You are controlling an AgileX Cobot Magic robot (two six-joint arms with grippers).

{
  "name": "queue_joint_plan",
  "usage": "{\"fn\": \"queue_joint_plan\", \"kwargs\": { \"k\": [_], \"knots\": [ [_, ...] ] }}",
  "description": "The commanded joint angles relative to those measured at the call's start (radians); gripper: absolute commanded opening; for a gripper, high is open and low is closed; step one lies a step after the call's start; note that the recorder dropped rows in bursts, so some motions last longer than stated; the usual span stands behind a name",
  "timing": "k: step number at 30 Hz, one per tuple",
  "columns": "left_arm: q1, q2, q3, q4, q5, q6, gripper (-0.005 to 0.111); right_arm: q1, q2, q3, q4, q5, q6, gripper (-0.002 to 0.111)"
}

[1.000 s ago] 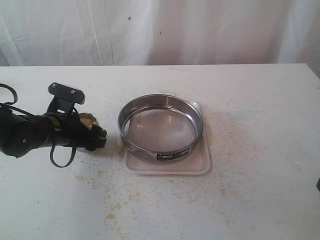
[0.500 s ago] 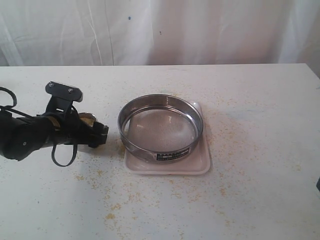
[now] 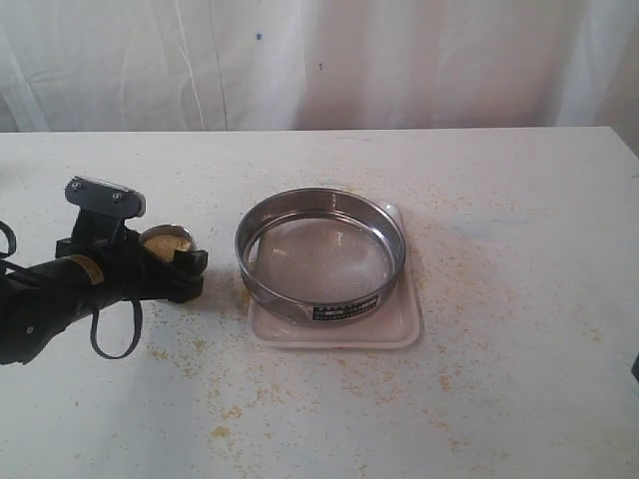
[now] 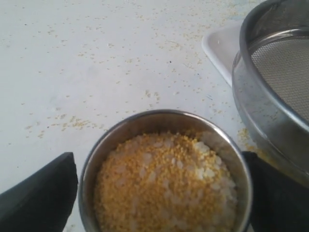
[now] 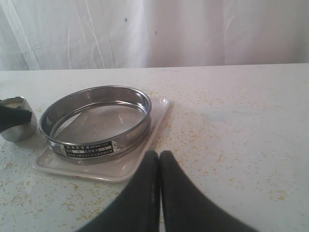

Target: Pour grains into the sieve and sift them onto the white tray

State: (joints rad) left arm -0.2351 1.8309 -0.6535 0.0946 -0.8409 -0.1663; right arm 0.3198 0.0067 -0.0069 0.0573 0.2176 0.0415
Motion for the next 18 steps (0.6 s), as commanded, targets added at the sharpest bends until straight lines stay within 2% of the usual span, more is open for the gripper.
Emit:
{"fn": "queue_joint_plan", "kwargs": {
  "k": [1, 8, 18],
  "knots": [
    [-0.008, -0.004, 0.059, -0.019, -0.088, 0.017, 0.088, -0.002, -0.007, 0.007, -0.007, 0.003, -0.003, 0.0],
    [-0.008, 0.017, 0.083, -0.028, -0.139, 0.017, 0.088, -0.002, -0.007, 0.007, -0.007, 0.003, -0.003, 0.0],
    [-0.008, 0.118, 0.083, -0.085, -0.321, 0.017, 0.088, -0.002, -0.007, 0.007, -0.007, 0.003, -0.003, 0.0]
  ]
}}
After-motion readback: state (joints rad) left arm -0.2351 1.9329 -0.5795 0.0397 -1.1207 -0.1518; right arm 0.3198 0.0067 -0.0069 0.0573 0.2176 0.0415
